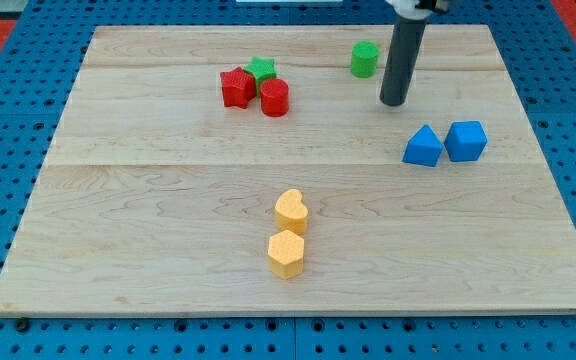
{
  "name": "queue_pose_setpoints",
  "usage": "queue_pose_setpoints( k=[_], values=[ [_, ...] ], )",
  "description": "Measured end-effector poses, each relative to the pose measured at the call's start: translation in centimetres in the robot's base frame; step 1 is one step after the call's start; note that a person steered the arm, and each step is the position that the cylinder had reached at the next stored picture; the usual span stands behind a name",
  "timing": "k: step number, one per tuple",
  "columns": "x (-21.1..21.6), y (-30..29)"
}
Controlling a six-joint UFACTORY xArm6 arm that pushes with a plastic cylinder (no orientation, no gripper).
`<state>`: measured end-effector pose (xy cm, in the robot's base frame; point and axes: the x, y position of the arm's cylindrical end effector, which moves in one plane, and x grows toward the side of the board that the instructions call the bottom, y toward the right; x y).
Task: Move green circle towards up and left
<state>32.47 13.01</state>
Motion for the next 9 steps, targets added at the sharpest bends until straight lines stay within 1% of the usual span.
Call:
queue_pose_setpoints(
  k=[1, 3, 4, 5, 6, 7, 8, 9],
  values=[
    [-3.1, -0.5],
    [-4.6, -0.3],
    [-5.8, -2.0],
    [-6.8, -2.0],
    [-7.9, -4.5],
    [-11.0, -13.0],
    [-11.3, -10.4],
    [-13.2, -12.1]
  ],
)
